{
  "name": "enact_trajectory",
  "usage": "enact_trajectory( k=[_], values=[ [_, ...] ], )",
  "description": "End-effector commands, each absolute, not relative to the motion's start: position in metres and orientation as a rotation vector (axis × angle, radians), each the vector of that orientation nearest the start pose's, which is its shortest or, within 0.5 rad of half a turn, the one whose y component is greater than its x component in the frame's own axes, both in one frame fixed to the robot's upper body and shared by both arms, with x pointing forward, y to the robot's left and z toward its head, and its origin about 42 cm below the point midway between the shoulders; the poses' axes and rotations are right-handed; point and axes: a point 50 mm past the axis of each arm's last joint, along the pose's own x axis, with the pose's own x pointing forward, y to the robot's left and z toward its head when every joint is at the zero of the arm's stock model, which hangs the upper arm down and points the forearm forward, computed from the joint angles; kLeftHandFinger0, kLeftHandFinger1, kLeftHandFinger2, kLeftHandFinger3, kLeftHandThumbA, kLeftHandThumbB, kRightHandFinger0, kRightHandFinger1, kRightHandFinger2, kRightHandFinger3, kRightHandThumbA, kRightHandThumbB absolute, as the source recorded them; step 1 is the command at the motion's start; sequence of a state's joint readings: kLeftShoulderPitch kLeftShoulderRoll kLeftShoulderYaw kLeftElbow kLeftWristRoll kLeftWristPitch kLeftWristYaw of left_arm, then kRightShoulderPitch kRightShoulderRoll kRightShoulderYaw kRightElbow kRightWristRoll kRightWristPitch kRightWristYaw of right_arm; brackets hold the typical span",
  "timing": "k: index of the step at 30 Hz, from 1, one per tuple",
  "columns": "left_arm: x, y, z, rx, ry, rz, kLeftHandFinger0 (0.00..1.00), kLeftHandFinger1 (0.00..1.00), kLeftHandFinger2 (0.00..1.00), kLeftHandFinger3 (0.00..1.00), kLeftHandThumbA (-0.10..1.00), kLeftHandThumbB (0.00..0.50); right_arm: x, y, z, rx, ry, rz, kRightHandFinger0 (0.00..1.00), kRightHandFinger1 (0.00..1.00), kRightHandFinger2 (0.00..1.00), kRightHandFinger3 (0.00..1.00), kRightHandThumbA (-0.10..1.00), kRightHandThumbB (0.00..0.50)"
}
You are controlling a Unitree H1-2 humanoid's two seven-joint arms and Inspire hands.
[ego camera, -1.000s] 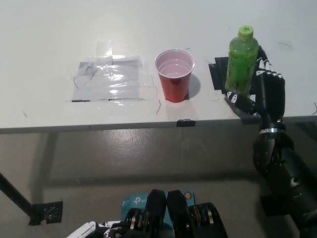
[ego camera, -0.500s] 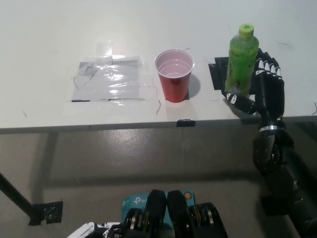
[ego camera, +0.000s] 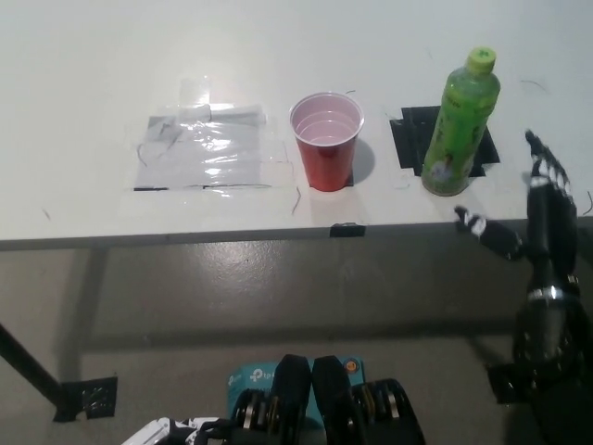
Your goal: The robot uses its right hand to pick up a bottle kept in the middle of the desk and tilt it into a cup kept next to it to pour water out
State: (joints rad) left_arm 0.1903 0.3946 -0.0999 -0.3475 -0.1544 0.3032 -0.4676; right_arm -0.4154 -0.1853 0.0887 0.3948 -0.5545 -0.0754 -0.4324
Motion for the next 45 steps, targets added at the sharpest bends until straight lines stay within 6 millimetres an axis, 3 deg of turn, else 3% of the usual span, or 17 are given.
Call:
enact_trajectory(
  k=[1, 7, 9, 11, 14, 17, 19, 20, 22, 23, 25, 28, 29, 32, 38, 42, 45],
  values=[
    [0.205, 0.277, 0.139, 0.200, 0.174, -0.572, 0.87, 0.89, 0.86, 1.00, 1.00, 0.482, 0.380, -0.235, 0.182, -0.633, -0.290, -0.170, 1.00, 1.00, 1.00, 1.00, 1.00, 0.500],
    [0.206, 0.277, 0.139, 0.203, 0.174, -0.573, 0.88, 0.89, 0.85, 1.00, 1.00, 0.474, 0.321, -0.217, 0.184, -0.515, -0.255, -0.029, 1.00, 1.00, 1.00, 1.00, 1.00, 0.500],
    [0.206, 0.277, 0.139, 0.213, 0.171, -0.575, 0.87, 0.89, 0.86, 1.00, 1.00, 0.478, 0.285, -0.209, 0.179, -0.547, -0.225, 0.052, 1.00, 1.00, 1.00, 1.00, 1.00, 0.500],
    [0.210, 0.281, 0.142, 0.216, 0.166, -0.571, 0.87, 0.89, 0.86, 1.00, 1.00, 0.471, 0.280, -0.204, 0.177, -0.540, -0.225, 0.084, 1.00, 1.00, 1.00, 1.00, 1.00, 0.500],
    [0.210, 0.281, 0.142, 0.212, 0.174, -0.576, 0.89, 0.90, 0.86, 1.00, 1.00, 0.500, 0.261, -0.210, 0.153, -0.633, -0.290, 0.188, 1.00, 1.00, 1.00, 1.00, 1.00, 0.426],
    [0.210, 0.281, 0.142, 0.208, 0.170, -0.574, 0.89, 0.89, 0.86, 1.00, 1.00, 0.474, 0.259, -0.215, 0.135, -0.620, -0.274, 0.224, 1.00, 1.00, 1.00, 1.00, 0.94, 0.400],
    [0.210, 0.281, 0.142, 0.209, 0.170, -0.573, 0.89, 0.89, 0.85, 1.00, 1.00, 0.478, 0.260, -0.215, 0.131, -0.588, -0.263, 0.235, 1.00, 1.00, 1.00, 1.00, 0.92, 0.382],
    [0.215, 0.280, 0.144, 0.217, 0.167, -0.583, 0.89, 0.90, 0.86, 1.00, 1.00, 0.477, 0.265, -0.219, 0.130, -0.508, -0.260, 0.244, 1.00, 1.00, 1.00, 1.00, 0.83, 0.327],
    [0.217, 0.279, 0.146, 0.211, 0.165, -0.585, 0.89, 0.90, 0.86, 1.00, 1.00, 0.472, 0.267, -0.218, 0.130, -0.445, -0.259, 0.243, 1.00, 1.00, 1.00, 1.00, 0.83, 0.318],
    [0.217, 0.279, 0.146, 0.215, 0.166, -0.585, 0.89, 0.90, 0.86, 1.00, 1.00, 0.469, 0.267, -0.218, 0.131, -0.402, -0.239, 0.262, 0.97, 1.00, 1.00, 1.00, 0.84, 0.322],
    [0.219, 0.279, 0.148, 0.218, 0.163, -0.589, 0.90, 0.91, 0.87, 1.00, 1.00, 0.470, 0.268, -0.218, 0.130, -0.367, -0.212, 0.273, 0.79, 1.00, 1.00, 1.00, 0.79, 0.300],
    [0.220, 0.280, 0.149, 0.219, 0.154, -0.593, 0.90, 0.91, 0.87, 1.00, 1.00, 0.461, 0.271, -0.217, 0.128, -0.345, -0.188, 0.298, 0.70, 1.00, 1.00, 1.00, 0.78, 0.324],
    [0.220, 0.279, 0.149, 0.225, 0.156, -0.589, 0.90, 0.91, 0.87, 1.00, 1.00, 0.470, 0.273, -0.217, 0.127, -0.358, -0.180, 0.307, 0.74, 1.00, 1.00, 1.00, 0.81, 0.350],
    [0.223, 0.280, 0.151, 0.232, 0.155, -0.595, 0.90, 0.91, 0.87, 1.00, 1.00, 0.460, 0.275, -0.217, 0.124, -0.370, -0.179, 0.308, 0.77, 1.00, 1.00, 1.00, 0.82, 0.345],
    [0.225, 0.279, 0.152, 0.241, 0.143, -0.592, 0.89, 0.90, 0.86, 1.00, 1.00, 0.455, 0.276, -0.221, 0.127, -0.359, -0.173, 0.305, 0.65, 0.93, 1.00, 1.00, 0.82, 0.363],
    [0.225, 0.280, 0.151, 0.245, 0.144, -0.593, 0.89, 0.90, 0.86, 1.00, 1.00, 0.440, 0.278, -0.223, 0.127, -0.383, -0.158, 0.332, 0.71, 1.00, 1.00, 1.00, 0.83, 0.351],
    [0.224, 0.282, 0.151, 0.249, 0.139, -0.597, 0.88, 0.90, 0.87, 1.00, 1.00, 0.440, 0.277, -0.223, 0.126, -0.401, -0.115, 0.381, 0.86, 1.00, 1.00, 1.00, 0.85, 0.340]
  ],
)
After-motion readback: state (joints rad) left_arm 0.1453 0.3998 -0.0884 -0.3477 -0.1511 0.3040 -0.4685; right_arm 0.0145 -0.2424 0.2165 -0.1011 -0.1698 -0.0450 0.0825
